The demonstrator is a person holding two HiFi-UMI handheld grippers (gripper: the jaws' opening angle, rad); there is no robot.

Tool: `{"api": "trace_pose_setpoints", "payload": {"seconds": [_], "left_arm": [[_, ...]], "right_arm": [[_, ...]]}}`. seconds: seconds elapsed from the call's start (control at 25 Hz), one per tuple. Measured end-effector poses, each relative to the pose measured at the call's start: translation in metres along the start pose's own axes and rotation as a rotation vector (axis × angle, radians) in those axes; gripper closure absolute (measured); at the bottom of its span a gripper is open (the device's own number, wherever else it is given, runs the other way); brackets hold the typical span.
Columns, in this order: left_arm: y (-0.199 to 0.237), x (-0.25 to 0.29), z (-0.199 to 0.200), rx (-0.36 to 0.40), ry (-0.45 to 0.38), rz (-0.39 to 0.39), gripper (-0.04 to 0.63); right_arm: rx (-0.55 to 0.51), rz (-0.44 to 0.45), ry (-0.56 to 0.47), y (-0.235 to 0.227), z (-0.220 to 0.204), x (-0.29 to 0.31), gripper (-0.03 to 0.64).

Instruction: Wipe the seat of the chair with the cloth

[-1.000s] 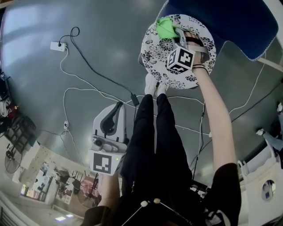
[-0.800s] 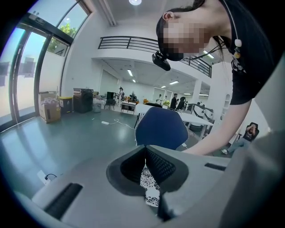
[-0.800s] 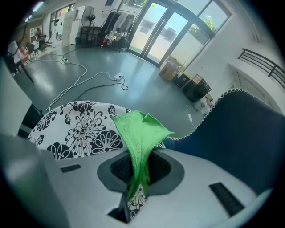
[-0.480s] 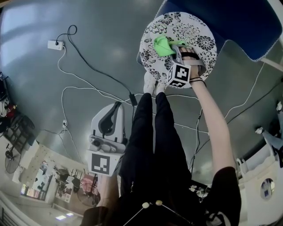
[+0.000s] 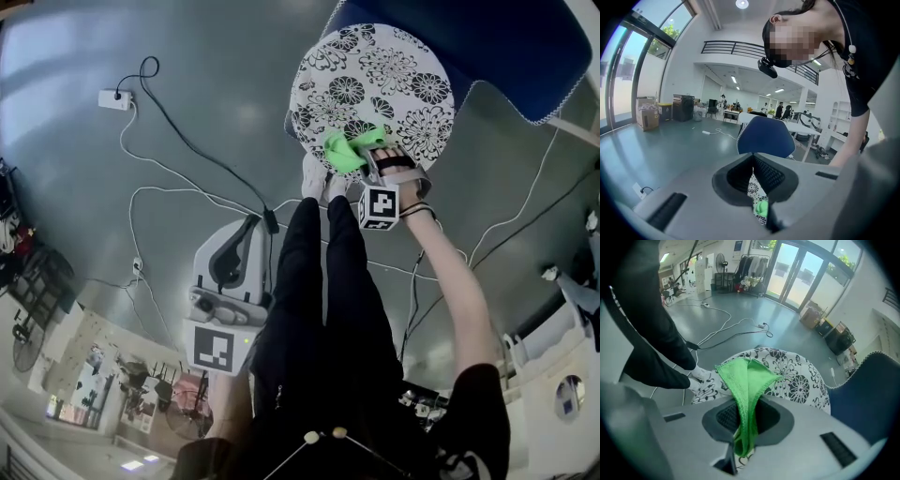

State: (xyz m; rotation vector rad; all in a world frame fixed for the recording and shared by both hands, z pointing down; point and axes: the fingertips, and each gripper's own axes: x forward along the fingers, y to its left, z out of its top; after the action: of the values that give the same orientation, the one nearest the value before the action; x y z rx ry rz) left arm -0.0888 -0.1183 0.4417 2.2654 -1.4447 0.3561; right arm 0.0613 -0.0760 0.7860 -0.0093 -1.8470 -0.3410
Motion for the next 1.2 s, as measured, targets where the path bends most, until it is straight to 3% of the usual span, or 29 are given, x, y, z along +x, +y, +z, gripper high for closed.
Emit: {"api": "trace_pose_setpoints", "payload": {"seconds": [0.28,0.4,0.48,0.64,0.92,1.04,1.2], "left_arm": [[-0.004,0.000,0.002,-0.004,-0.012,-0.004,0.589],[-0.005,-0.001,0.000,-0.008,-0.010,-0.006,0.588],[-0.005,0.000,-0.001,-0.006,-0.008,-0.010,0.588],[-0.005,0.002,-0.002,-0.014,-0.005,-0.010,0.589],[-0.014,0.008,0.004,-0.010,0.002,-0.032,0.588],[-0.014,0.009,0.009,-0.004,0.002,-0.028,0.588],[-0.011,0.008,0.008,-0.005,0.005,-0.019,0.588]], "right_arm": [[-0.068,0.202,0.008,0.084,0.002,-0.014,0.565],[-0.065,0.232,-0.004,0.102,0.006,-0.025,0.565],[-0.015,0.179,-0.014,0.083,0.006,-0.034,0.565],[0.135,0.014,0.016,-0.004,-0.014,-0.043,0.565],[0.226,-0.300,0.199,-0.172,-0.103,-0.045,0.565],[0.272,-0.361,0.254,-0.213,-0.136,-0.044,0.565],[0.265,-0.360,0.304,-0.226,-0.160,-0.035,0.565]]}}
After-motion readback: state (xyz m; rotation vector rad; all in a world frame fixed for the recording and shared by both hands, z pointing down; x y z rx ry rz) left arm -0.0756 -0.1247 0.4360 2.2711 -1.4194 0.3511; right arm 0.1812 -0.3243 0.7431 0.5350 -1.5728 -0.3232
